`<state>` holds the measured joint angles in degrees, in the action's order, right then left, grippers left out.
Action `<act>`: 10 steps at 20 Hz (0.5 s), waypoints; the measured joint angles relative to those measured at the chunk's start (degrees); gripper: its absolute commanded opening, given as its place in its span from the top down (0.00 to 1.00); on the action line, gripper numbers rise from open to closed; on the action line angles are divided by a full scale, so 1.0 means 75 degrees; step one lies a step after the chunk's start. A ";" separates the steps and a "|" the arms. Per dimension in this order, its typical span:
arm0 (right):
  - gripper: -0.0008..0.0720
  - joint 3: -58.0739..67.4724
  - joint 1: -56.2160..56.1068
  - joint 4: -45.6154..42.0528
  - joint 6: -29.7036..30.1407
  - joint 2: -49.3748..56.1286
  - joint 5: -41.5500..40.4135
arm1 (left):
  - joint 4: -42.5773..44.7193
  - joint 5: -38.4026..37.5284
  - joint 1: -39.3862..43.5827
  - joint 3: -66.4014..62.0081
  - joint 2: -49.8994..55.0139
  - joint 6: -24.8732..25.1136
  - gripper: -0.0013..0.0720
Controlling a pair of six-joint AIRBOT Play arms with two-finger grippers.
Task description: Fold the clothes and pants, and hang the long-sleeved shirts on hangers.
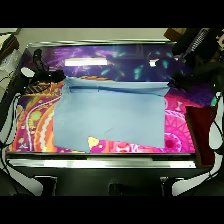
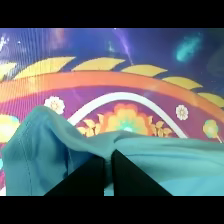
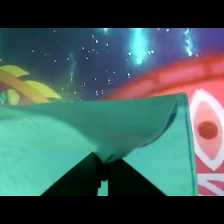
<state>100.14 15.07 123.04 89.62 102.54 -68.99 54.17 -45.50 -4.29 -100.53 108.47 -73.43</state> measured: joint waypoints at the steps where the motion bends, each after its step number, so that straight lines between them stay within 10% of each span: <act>1: 0.93 -0.0009 0.0000 0.0000 0.0052 0.0111 -0.0026 | 0.0000 -0.0160 -0.0026 -0.0085 0.0117 0.0006 0.96; 10: 0.93 -0.0122 0.0000 -0.0542 0.0117 0.0405 -0.1690 | 0.0682 -0.2559 -0.0367 -0.0280 0.0405 0.0023 0.96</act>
<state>99.22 15.07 118.98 90.50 105.58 -81.67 59.29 -64.69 -7.05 -102.63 111.50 -73.25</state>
